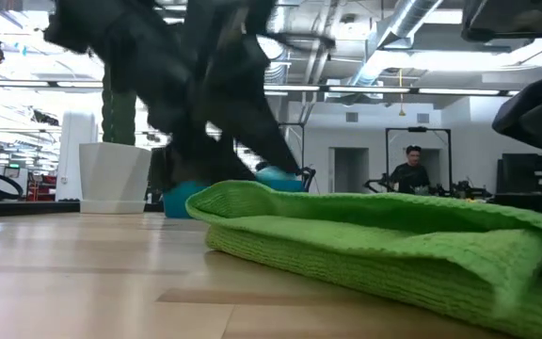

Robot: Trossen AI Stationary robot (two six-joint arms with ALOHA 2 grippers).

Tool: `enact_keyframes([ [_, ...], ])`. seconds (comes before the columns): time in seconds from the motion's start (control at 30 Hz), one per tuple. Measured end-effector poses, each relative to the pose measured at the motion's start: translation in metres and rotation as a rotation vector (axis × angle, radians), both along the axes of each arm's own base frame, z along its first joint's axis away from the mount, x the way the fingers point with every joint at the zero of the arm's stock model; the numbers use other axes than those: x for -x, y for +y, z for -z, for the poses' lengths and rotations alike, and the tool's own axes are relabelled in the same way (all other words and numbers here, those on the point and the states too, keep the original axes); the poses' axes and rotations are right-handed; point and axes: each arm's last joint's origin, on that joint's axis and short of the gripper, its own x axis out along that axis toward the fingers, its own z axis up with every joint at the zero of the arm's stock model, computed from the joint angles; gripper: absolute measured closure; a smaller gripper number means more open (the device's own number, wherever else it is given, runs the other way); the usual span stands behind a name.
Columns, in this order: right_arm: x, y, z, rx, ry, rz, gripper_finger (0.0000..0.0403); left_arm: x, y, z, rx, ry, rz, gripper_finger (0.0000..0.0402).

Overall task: Fold microfiber towels
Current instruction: Fold the green towel

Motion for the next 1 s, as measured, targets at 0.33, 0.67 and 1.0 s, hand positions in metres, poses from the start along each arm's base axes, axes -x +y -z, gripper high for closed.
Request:
enact_keyframes([
  [0.33,0.007,-0.007,-0.019,0.018,0.015,-0.014,0.0240,-0.008,-0.002,0.033,0.011,0.030,-0.025,0.0241],
  [0.67,0.011,-0.007,-0.071,0.039,-0.376,0.172,0.0240,-0.011,0.003,0.033,0.133,-0.018,-0.235,0.0239],
  [1.0,-0.004,0.010,0.018,-0.002,-0.327,0.195,0.0261,-0.014,0.007,0.031,0.150,-0.047,-0.244,0.0239],
])
